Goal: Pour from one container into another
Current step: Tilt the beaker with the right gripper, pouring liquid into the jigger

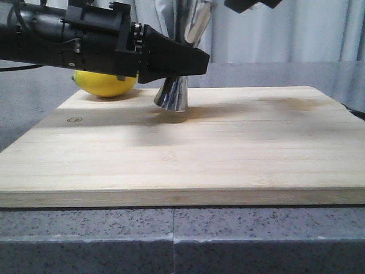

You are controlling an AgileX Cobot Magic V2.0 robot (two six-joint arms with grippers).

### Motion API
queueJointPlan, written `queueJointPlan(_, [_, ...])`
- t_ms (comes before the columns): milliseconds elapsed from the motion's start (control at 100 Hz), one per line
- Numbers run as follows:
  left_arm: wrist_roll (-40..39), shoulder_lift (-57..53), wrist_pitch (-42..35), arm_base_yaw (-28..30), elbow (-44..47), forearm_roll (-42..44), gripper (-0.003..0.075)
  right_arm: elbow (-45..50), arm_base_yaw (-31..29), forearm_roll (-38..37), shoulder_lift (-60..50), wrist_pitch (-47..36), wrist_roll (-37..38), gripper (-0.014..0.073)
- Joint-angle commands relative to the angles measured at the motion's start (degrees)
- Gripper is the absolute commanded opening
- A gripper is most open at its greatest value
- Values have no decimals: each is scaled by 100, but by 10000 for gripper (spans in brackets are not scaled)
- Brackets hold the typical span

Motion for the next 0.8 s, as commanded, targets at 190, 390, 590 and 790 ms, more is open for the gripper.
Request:
queueJointPlan(190, [-25,-261,618,-59,-163,-497,-19,-222,0,-215,-168,-443,-124,272])
queueJointPlan(390, [-25,-261,618,-59,-163,-497,-19,-222,0,-215,-156,-484,-243,272])
queueJointPlan(590, [-25,-261,618,-59,-163,-497,-19,-222,0,-236,-67,-481,-253,272])
queueJointPlan(790, [-25,-261,618,-59,-163,-497,-19,-222,0,-490,-16,-481,-253,272])
